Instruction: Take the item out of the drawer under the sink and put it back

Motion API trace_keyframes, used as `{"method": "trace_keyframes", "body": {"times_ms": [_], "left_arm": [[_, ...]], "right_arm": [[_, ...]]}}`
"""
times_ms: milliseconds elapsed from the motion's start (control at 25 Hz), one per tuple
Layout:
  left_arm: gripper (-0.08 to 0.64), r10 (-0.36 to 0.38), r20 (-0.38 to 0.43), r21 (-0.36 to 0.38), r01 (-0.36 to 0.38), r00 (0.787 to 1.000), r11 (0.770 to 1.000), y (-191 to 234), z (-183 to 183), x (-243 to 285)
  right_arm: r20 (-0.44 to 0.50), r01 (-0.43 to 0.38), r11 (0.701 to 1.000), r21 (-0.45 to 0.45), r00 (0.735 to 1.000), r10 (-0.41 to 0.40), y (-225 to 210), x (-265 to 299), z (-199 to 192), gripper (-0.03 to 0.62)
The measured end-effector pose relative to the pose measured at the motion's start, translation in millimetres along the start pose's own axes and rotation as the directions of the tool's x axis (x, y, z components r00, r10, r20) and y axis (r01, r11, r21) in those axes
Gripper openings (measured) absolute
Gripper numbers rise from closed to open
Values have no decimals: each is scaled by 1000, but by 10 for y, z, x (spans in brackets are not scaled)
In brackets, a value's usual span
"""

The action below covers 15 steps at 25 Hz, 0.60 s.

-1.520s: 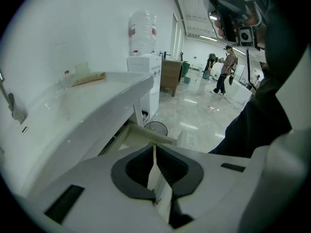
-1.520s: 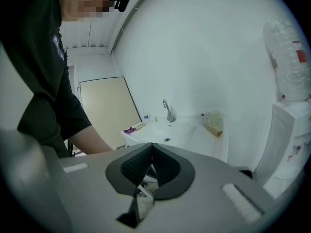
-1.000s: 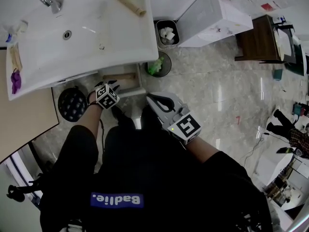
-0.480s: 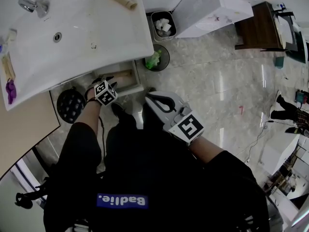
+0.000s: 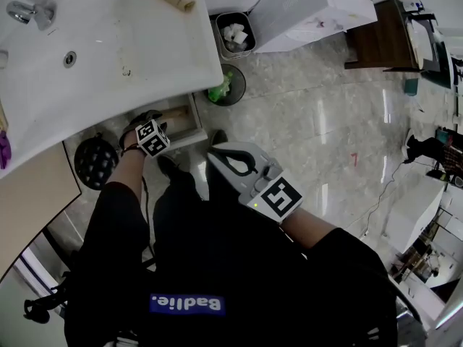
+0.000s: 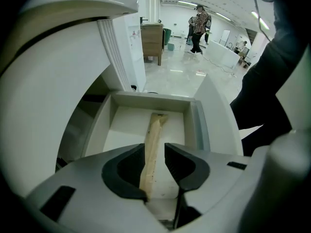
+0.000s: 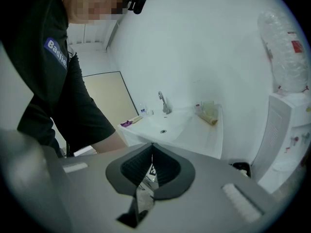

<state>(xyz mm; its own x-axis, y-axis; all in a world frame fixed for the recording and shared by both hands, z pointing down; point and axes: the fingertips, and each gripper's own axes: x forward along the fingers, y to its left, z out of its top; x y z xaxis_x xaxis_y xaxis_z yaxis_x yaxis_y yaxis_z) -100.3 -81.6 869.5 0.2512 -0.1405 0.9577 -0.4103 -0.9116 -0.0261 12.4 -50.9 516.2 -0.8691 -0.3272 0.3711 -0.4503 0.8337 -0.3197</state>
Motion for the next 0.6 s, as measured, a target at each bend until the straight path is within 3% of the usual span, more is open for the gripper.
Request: {"method": "trace_keyframes", "body": {"times_ms": [280,600], "left_arm": [[108,-17,-33,19,18,999,1000,31,-35,239],[109,-14,-91,107,24,996,994,71,-159,431]], "right_arm": [[-26,7,1000,9,1000,-7,-64,59,-126,0],[-50,-4,1000,26,999,5,-77,142,-279,0]]}}
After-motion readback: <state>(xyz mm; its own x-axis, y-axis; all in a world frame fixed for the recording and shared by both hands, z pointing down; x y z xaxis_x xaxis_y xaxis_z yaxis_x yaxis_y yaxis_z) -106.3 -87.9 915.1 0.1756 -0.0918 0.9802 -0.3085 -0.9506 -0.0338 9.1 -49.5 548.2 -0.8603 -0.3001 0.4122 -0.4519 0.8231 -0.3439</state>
